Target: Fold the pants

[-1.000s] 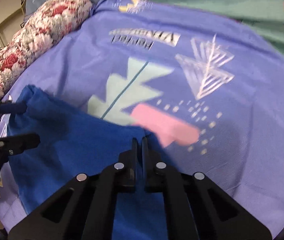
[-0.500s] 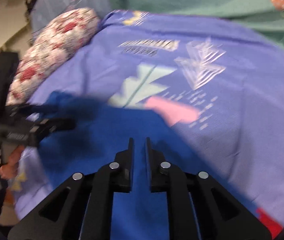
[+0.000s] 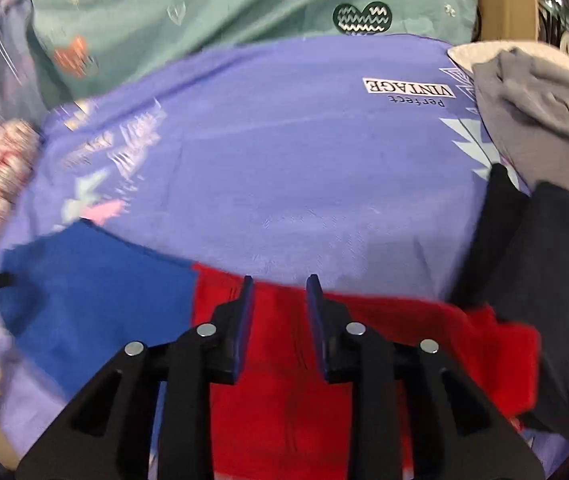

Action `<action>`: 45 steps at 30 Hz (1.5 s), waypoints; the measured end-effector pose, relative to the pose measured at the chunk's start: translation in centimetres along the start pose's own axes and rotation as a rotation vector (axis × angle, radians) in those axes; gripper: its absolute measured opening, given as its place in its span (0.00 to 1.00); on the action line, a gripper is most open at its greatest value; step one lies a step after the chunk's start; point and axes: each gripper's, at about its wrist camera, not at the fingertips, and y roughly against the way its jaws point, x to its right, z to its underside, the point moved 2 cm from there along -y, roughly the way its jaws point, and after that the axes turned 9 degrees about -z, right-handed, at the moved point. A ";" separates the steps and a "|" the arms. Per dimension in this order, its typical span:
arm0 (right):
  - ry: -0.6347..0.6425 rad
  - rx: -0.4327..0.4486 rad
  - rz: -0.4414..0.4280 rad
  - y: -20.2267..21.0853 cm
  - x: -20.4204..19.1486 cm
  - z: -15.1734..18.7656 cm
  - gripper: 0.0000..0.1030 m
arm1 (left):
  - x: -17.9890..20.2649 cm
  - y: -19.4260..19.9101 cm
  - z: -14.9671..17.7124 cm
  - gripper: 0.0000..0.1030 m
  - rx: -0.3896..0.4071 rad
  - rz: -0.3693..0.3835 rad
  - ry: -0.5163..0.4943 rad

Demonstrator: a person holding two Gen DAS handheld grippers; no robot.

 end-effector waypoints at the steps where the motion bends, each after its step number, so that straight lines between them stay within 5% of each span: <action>1: -0.032 0.003 -0.047 1.5 0.8 0.8 0.38 | 0.3 0.2 0.4 0.98 0.004 -0.002 -0.010; 6: -0.157 -0.060 -0.118 5.4 3.7 5.4 0.45 | -0.4 -2.0 1.7 0.98 -0.027 -0.114 -0.061; 8: -0.185 -0.059 -0.084 6.5 4.5 6.6 0.59 | -1.8 -3.8 1.7 0.98 -0.057 -0.203 -0.043; 14: -0.285 -0.026 -0.028 7.4 6.5 7.8 0.70 | -3.0 -3.2 1.4 0.98 -0.059 -0.135 0.004; 25: -0.344 -0.016 -0.026 2.7 7.3 5.9 0.71 | -4.0 1.7 3.0 0.98 -0.002 0.021 0.095; 30: -0.416 0.005 -0.013 2.0 8.1 5.4 0.66 | -5.0 0.4 4.1 0.98 -0.043 -0.042 0.108; 32: -0.403 -0.005 0.026 1.9 7.9 5.2 0.41 | -6.0 -0.8 4.8 0.98 -0.091 -0.035 0.146; 35: -0.365 -0.002 0.059 2.2 7.4 4.9 0.23 | -7.2 -2.0 5.6 0.98 -0.125 -0.016 0.186; 40: -0.366 0.069 0.059 4.4 5.9 3.8 0.21 | -8.1 -2.7 5.7 0.98 -0.138 -0.042 0.205; 45: -0.204 0.122 0.022 6.0 -0.4 0.2 0.21 | -8.6 -2.3 5.7 0.98 -0.129 -0.023 0.223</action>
